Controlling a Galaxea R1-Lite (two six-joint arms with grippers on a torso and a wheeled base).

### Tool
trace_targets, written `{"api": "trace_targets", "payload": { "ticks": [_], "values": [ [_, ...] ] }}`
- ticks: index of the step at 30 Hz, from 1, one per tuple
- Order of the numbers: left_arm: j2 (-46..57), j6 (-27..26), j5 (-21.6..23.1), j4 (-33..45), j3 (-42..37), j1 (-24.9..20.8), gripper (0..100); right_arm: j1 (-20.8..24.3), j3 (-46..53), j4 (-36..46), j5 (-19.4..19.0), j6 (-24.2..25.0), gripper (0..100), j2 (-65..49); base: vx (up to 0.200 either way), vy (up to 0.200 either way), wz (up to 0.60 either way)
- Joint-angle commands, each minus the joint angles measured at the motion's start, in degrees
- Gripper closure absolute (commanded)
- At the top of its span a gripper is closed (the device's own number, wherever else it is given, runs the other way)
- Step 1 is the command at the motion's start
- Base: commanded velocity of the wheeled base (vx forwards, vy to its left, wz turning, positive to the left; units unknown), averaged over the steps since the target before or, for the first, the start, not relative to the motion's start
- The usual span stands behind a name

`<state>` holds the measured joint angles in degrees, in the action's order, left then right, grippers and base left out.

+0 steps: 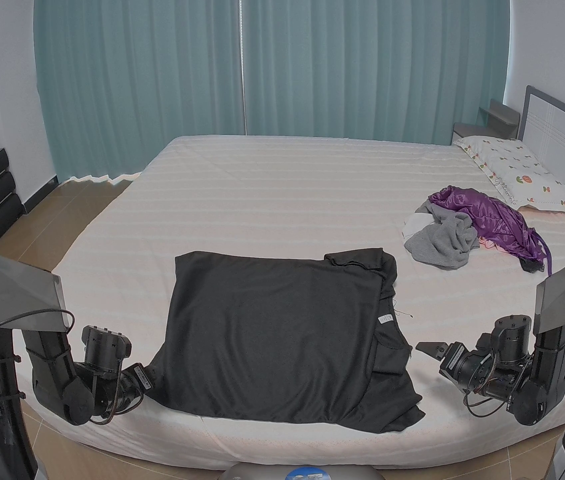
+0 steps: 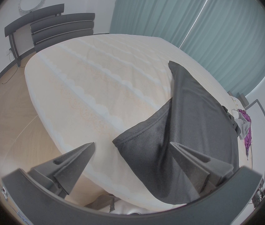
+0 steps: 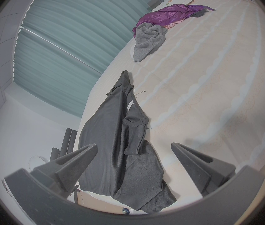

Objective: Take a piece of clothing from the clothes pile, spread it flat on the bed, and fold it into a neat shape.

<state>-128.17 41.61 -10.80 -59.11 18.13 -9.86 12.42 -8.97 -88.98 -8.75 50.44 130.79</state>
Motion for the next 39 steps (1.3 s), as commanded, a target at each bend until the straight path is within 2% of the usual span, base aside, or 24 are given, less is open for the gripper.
{"api": "trace_targets", "payload": {
  "ticks": [1,22,23,31,39],
  "values": [
    [-0.59,0.05,-0.01,-0.04,-0.02,0.02,0,0.06,0.01,-0.76,-0.04,0.0,0,0.16,0.0,0.0,0.0],
    [-5.07,0.23,-1.06,-0.57,3.32,-0.25,0,0.41,0.01,-0.76,-0.12,0.09,0,0.43,0.0,0.0,0.0],
    [-5.16,0.23,-1.15,-0.57,3.32,-0.16,100,0.41,0.01,-0.76,-0.12,0.09,0,0.43,0.0,0.0,0.0],
    [-1.55,-0.39,-3.7,-0.13,1.3,0.11,100,0.32,0.01,-0.85,0.14,-0.35,0,1.66,0.0,0.0,0.0],
    [3.54,-5.22,-3.96,1.1,-3.01,-0.16,100,0.41,0.27,-0.85,0.32,-1.67,0,2.54,0.0,0.0,0.0]
  ]
}}
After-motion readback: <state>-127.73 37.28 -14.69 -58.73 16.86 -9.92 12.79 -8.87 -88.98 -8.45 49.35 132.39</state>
